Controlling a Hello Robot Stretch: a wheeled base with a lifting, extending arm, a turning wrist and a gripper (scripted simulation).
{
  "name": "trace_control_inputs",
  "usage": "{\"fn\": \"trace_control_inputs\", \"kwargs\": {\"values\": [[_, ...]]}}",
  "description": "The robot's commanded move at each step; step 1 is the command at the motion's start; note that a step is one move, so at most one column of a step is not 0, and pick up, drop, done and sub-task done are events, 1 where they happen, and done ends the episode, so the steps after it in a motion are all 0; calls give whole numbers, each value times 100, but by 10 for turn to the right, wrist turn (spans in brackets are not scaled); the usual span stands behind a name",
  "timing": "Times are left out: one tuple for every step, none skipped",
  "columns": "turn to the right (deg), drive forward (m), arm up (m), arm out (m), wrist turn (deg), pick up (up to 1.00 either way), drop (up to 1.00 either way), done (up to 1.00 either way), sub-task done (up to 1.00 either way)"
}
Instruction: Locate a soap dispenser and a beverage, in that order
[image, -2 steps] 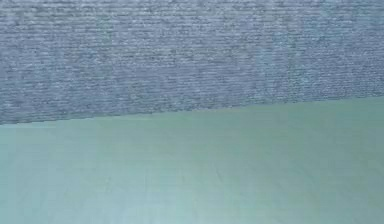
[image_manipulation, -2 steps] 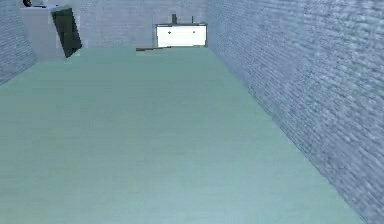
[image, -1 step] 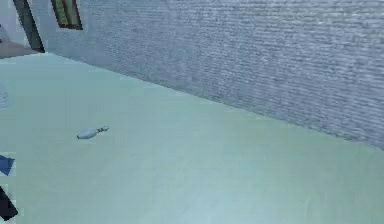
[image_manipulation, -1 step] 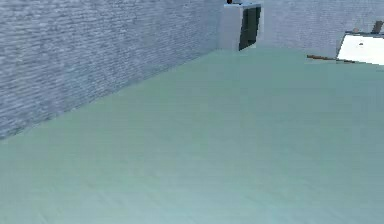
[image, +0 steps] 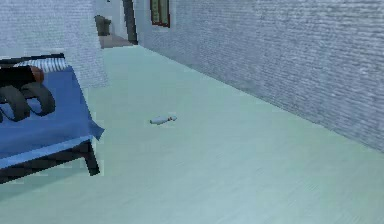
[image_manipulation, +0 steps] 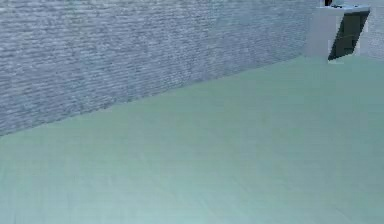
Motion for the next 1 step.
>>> {"fn": "trace_control_inputs", "kwargs": {"values": [[0,100,0,0,0,0,0,0,0]]}}
